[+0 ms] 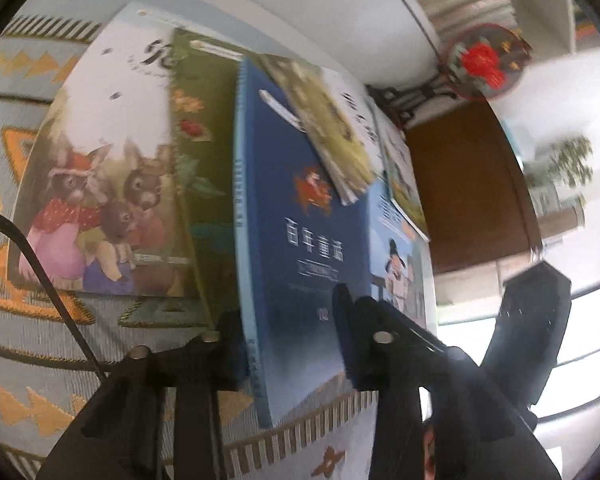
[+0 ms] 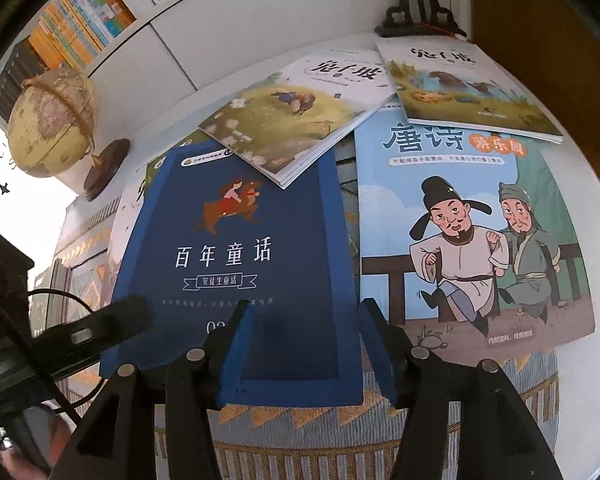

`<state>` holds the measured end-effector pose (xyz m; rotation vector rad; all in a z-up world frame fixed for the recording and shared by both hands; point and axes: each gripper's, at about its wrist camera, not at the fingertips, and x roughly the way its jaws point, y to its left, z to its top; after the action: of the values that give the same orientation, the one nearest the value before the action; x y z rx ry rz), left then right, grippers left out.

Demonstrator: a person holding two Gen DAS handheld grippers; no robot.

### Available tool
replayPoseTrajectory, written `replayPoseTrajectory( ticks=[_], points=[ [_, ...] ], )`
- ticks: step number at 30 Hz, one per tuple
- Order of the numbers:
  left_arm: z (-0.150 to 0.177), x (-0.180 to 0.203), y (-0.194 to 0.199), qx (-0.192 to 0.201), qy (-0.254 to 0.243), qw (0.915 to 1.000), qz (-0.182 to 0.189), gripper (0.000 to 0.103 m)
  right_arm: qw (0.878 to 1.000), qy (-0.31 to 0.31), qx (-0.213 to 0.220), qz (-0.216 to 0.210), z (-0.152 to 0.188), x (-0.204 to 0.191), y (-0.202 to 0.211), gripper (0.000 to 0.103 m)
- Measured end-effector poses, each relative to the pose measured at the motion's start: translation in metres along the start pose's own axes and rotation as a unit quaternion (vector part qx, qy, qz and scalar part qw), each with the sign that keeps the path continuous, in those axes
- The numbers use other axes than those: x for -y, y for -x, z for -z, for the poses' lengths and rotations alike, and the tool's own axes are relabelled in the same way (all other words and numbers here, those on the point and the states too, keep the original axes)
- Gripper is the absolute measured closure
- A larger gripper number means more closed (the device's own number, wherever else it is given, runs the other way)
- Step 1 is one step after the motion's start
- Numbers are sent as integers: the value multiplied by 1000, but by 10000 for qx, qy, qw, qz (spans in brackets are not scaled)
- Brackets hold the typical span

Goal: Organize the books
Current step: 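Close both grippers on the blue book's edge and lift it, then carry the blue book toward the globe and lower it onto the stack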

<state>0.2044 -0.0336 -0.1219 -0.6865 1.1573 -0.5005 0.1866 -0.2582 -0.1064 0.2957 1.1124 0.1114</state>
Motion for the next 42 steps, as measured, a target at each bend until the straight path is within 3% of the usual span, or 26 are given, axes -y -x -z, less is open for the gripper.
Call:
replayPoseTrajectory(
  ticks=[2,7,11,13,15,16,20,23,25,28,29,32,35,39,42],
  points=[
    [1,-3,9,79,107,9999,43,87,9998,-120,-93,-153,0,3,1,47],
    [8,-6,36,-28,-25,10000,44,88,9952,-425,-499,-727,11,-2,-2,43],
    [22,-34,58,-218,654,9948,747,88,9877,-268,-915,-1242,40,-20,0,40],
    [28,-45,65,-260,1006,9890,1050,88,9759,-569,-1213,-1721,53,-14,-3,37],
    [30,-54,65,-288,1421,9785,1468,88,9703,-902,-1108,-1953,59,-2,0,33],
    [31,-55,65,-295,1536,9746,1604,88,9601,-1234,-1163,-2224,61,8,-3,33],
    [30,-44,63,-357,1355,9782,1533,88,9307,-2100,-937,-2845,58,30,-11,36],
    [27,-39,57,-349,1214,9862,1071,88,9360,-2202,-747,-2643,50,34,-15,53],
    [26,-36,55,-332,986,9929,582,88,9377,-2155,-723,-2628,50,36,-14,79],
    [29,-18,49,-316,245,9990,-217,87,9528,-1789,-545,-2392,48,29,2,82],
    [33,-8,47,-286,-63,9983,-497,87,9653,-1430,-480,-2132,46,19,9,82],
    [42,13,42,-221,-767,9907,-1104,87,9807,-744,-416,-1758,47,-4,20,82],
    [47,18,44,-194,-671,9943,-805,87,9828,-563,-324,-1728,53,-13,30,82],
    [47,21,58,-79,-364,9993,-77,88,9819,-706,-337,-1724,61,-8,30,80],
    [51,34,62,35,-742,9966,-363,88,9781,-868,-214,-1879,68,-5,36,80]
  ],
)
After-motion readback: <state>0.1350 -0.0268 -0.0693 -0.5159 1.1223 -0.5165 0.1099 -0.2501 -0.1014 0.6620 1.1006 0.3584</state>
